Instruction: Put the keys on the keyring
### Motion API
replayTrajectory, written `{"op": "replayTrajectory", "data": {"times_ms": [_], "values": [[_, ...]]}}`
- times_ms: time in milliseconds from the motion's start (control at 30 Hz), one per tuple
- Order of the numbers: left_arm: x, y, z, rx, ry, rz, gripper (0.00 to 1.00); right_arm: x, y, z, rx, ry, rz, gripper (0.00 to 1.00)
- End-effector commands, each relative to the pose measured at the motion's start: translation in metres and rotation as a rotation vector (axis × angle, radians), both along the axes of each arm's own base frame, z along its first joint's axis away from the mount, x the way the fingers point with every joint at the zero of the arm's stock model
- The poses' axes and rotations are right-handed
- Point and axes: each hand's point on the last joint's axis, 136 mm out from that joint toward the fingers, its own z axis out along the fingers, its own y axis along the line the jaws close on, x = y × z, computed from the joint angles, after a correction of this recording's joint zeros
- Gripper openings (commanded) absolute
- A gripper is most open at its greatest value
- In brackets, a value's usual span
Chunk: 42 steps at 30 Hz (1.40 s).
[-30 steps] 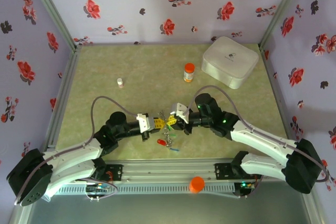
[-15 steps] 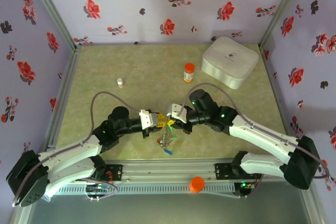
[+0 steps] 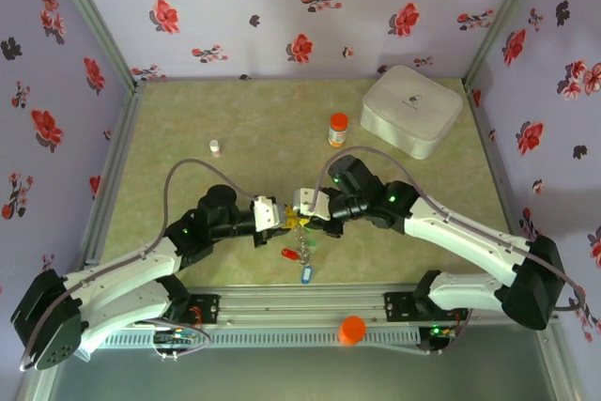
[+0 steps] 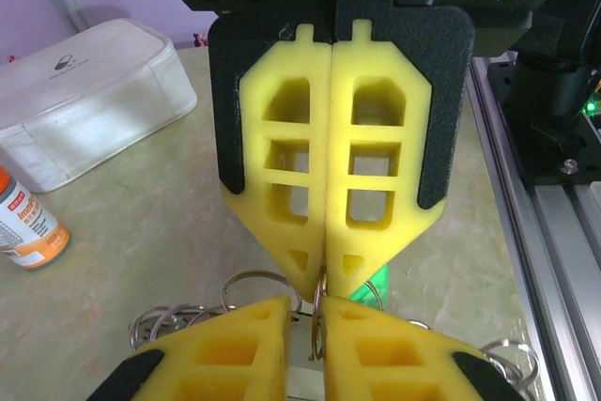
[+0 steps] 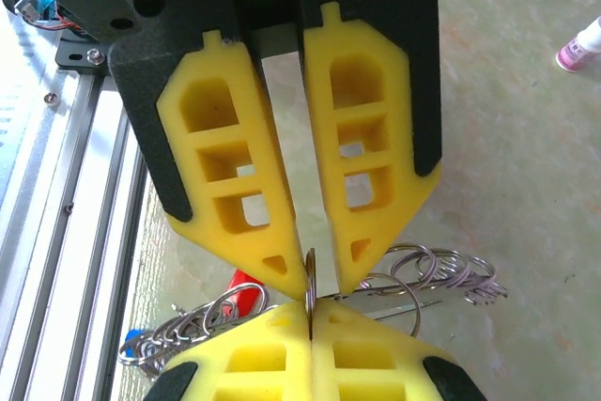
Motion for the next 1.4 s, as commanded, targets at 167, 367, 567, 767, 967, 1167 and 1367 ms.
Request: {"op": "replayTrajectory", "data": {"times_ms": [167, 367, 567, 767, 967, 1167, 1367], "values": [[0.005, -0.003, 0.013, 0.019, -0.061, -0.005, 0.0, -0.005, 0.012, 0.023, 0.077, -0.02, 0.036, 0.0], [0.01, -0.001, 0.025, -0.102, -0.062, 0.054, 0.0, 0.009, -0.001, 0.02, 0.167, -0.01, -0.094, 0.33], [0.016, 0.007, 0.037, -0.268, -0.099, 0.127, 0.0, 0.01, -0.007, 0.002, 0.192, 0.026, -0.165, 0.38], [0.012, 0.005, 0.042, -0.296, -0.095, 0.103, 0.0, 0.022, -0.008, -0.013, 0.191, 0.001, -0.223, 0.37], [0.009, 0.005, 0.03, -0.286, -0.059, 0.095, 0.0, 0.019, -0.003, -0.019, 0.193, 0.017, -0.205, 0.37], [0.007, 0.004, 0.032, -0.297, -0.053, 0.077, 0.0, 0.023, -0.001, -0.02, 0.194, -0.002, -0.216, 0.29], [0.006, 0.003, 0.037, -0.323, -0.056, 0.07, 0.0, 0.023, -0.004, -0.023, 0.181, -0.009, -0.217, 0.14]]}}
